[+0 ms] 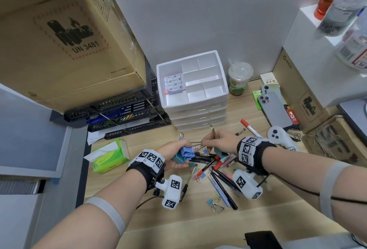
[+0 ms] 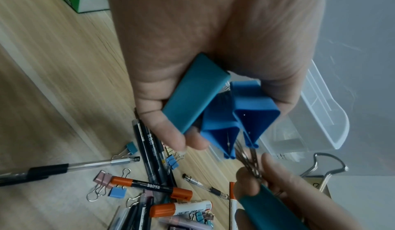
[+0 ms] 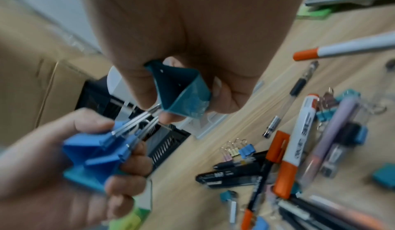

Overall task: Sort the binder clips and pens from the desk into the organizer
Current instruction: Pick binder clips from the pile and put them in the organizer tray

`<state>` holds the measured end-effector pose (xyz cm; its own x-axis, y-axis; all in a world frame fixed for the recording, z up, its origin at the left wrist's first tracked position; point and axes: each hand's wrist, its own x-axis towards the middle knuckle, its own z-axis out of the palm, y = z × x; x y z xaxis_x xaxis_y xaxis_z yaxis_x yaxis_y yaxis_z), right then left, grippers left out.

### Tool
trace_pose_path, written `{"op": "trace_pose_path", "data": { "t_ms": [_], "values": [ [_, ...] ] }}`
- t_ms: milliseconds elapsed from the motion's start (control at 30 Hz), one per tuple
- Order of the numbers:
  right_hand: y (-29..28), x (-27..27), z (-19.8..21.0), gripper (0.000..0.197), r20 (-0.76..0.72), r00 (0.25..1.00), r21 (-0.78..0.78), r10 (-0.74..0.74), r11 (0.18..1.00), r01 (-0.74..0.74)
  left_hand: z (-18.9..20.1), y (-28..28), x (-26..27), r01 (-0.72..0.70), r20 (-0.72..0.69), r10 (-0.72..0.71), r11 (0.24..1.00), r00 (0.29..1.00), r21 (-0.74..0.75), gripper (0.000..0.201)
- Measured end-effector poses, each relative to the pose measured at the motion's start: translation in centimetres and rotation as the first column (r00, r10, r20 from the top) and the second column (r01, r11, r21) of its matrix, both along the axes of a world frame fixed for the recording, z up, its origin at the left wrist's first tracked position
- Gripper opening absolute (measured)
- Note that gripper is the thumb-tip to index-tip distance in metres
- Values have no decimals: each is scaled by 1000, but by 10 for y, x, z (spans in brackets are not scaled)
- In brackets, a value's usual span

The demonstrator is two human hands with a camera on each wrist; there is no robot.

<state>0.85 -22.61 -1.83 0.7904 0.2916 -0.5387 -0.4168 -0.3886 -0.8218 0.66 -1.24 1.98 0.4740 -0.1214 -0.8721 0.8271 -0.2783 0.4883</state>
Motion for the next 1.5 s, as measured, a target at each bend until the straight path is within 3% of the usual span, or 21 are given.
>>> {"op": "trace_pose_path", "data": {
  "t_ms": [100,200,300,500,667,800,867,1033,1167,1367,1500],
  "values": [
    [2,3,1,31,-39,997,-22,-60,998,59,2,-2,1,-2,37,1,1000,999,5,17],
    [2,10,4,32,-95,992,62,-82,994,89,4,-2,6,16,75,-18,999,997,32,19],
    [-2,20,26,33,-53,996,54,-73,996,76,13,-1,13,4,121,-7,1000,993,25,32],
    [-15,60,98,29,174,983,-30,-60,997,66,53,2,48,-56,250,55,998,967,-4,61],
    [-27,106,170,27,424,904,-175,-53,975,139,85,0,75,-58,359,53,998,932,1,39],
    [-33,137,200,25,583,812,-281,5,940,196,103,-7,102,83,522,-185,974,832,212,44],
    [-34,148,203,18,612,786,-388,88,900,201,113,-12,114,122,569,-253,958,783,258,41],
    [-35,157,191,26,550,768,-638,328,758,133,120,-21,139,165,634,-355,926,687,339,34],
    [-34,161,179,23,546,730,-679,411,728,98,116,-26,154,137,656,-361,920,662,369,29],
    [-40,176,175,21,524,702,-721,483,690,63,120,-36,171,147,744,-418,903,522,404,19],
    [-48,181,171,18,548,652,-730,524,680,67,119,-43,182,194,722,-507,858,472,476,16]
  ]
}}
